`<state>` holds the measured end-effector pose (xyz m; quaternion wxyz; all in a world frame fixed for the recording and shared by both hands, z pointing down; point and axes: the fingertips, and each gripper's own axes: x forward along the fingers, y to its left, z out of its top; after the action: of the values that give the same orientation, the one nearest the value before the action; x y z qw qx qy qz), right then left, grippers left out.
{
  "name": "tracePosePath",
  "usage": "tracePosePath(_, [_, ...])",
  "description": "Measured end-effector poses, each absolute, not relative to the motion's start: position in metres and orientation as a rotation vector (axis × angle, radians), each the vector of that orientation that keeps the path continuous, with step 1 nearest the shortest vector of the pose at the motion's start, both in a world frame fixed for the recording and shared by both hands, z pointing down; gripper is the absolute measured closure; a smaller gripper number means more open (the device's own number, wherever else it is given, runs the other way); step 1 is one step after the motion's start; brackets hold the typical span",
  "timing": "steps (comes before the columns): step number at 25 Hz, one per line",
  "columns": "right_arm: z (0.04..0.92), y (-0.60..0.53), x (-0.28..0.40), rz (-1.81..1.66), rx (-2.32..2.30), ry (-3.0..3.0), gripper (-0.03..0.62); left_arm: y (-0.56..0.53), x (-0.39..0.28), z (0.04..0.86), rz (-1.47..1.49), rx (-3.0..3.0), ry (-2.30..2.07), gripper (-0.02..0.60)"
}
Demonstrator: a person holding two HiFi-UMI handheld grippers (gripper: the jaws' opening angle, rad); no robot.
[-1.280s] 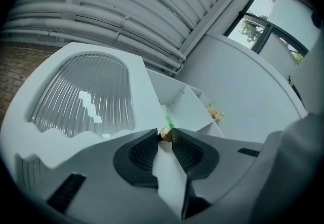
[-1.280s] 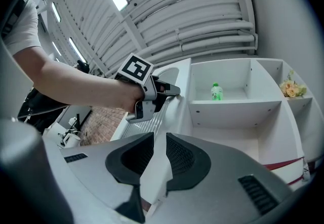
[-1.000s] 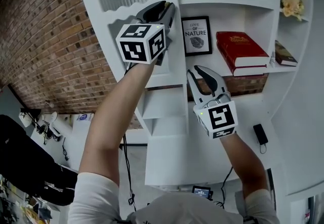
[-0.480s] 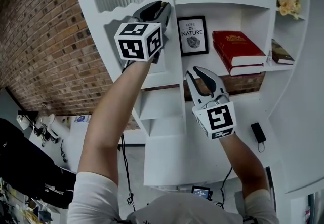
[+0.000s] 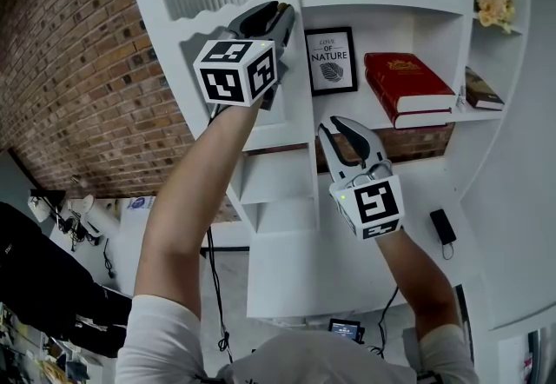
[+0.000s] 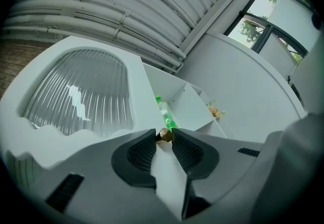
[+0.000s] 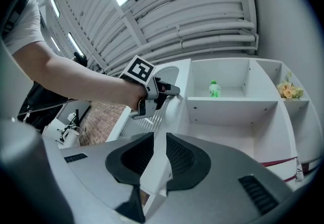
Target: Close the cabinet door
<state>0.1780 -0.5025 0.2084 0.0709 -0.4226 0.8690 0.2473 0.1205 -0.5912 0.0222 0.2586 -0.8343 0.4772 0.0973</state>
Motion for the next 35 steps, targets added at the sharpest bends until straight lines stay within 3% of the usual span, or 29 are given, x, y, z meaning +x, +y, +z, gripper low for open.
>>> tracePosePath(10, [0.205,-0.499,0.175,0.746,-1.255,2.610,0.513,-0.567,0.113,0.028,0.325,-2.289,1.252,0.494])
tracePosePath(35, [0.199,-0.456,0.132,0.758,-1.353,2.592,0.513,-0.457,0.015,0.082,0.525,-2.425,1.182,0.495])
